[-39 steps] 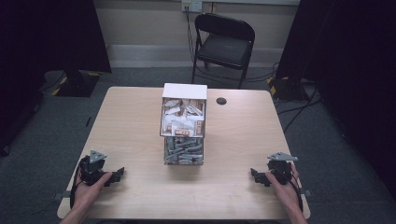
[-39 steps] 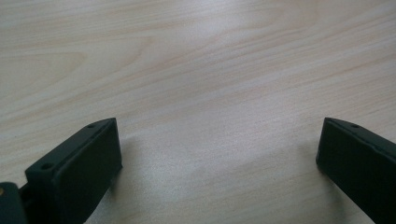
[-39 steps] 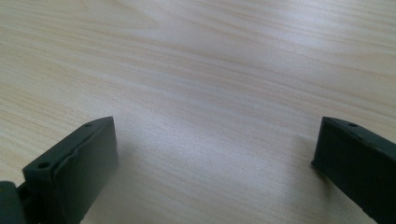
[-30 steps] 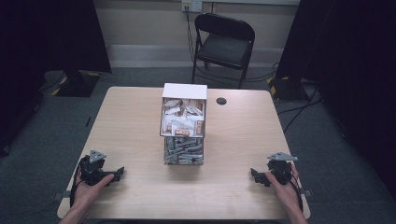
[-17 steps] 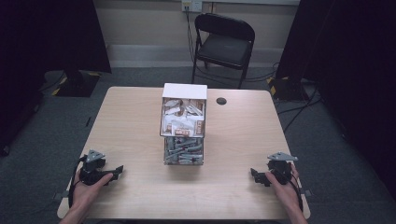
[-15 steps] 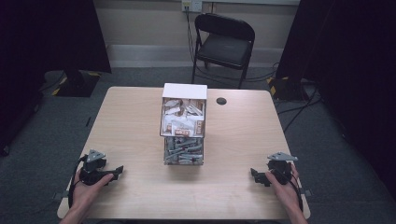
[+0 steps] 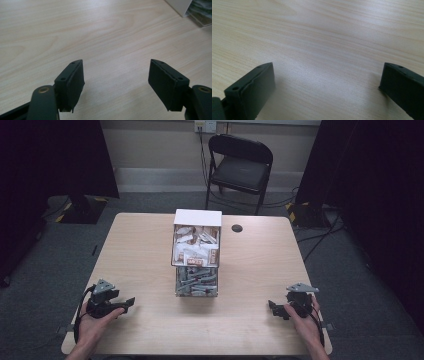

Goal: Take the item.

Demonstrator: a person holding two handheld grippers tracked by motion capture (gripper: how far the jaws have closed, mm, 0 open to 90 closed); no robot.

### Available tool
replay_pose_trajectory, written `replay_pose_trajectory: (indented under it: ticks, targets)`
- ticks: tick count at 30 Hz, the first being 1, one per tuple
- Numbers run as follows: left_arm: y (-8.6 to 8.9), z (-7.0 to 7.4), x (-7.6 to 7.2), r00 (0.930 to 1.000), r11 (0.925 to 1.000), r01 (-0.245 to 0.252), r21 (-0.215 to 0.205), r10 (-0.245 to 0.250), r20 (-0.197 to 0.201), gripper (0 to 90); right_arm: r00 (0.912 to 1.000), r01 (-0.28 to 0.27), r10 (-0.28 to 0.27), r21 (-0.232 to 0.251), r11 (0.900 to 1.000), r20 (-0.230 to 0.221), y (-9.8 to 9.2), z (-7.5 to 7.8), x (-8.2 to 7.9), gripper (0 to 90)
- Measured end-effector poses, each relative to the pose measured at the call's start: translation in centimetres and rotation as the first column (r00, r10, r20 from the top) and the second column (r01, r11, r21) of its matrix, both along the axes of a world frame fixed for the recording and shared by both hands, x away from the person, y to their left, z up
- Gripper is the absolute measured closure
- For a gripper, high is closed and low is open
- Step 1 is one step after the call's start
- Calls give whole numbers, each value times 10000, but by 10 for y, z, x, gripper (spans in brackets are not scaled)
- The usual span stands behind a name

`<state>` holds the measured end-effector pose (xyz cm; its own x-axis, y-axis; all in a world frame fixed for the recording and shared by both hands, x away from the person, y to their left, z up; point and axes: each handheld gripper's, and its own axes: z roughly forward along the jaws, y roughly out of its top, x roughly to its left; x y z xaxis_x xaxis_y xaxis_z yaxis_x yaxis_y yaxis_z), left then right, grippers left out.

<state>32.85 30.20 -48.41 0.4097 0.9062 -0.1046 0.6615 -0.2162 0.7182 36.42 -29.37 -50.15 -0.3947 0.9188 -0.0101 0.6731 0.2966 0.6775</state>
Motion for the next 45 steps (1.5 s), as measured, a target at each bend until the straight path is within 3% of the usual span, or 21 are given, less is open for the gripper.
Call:
replay_pose_trajectory:
  ticks: [12,14,27,32,37,38,39,41,45]
  targets:
    - [-9,13,-5,9979,9959,598,-676,-580,282,355,10000,0,0,0,10000,0,0,0,0,0]
    - [-11,16,-6,9965,9917,804,-1002,-777,301,355,10000,-1,1,-2,10000,0,0,0,0,0]
    - [-33,32,-12,9809,9782,1849,-945,-1778,783,392,10000,0,0,-1,10000,0,0,0,0,0]
    - [-39,36,-15,9743,9744,2067,-886,-1967,1099,398,10000,-1,1,0,10000,-1,0,0,0,0]
    - [-43,37,-16,9720,9715,2180,-926,-2076,1104,388,10000,-1,1,-1,10000,-1,0,0,0,0]
    - [-45,38,-15,9665,9612,2456,-1254,-2330,1074,392,10000,-4,4,-2,10000,1,0,0,0,0]
    - [-45,38,-15,9642,9562,2578,-1387,-2453,1006,423,10000,-4,4,-3,10000,2,0,0,0,0]
    - [-47,39,-17,9604,9562,2675,-1191,-2546,1128,426,10000,-1,1,-1,10000,1,0,0,0,0]
    - [-48,43,-18,9560,9483,2832,-1434,-2671,1213,452,10000,-4,4,-3,10000,2,0,0,0,0]
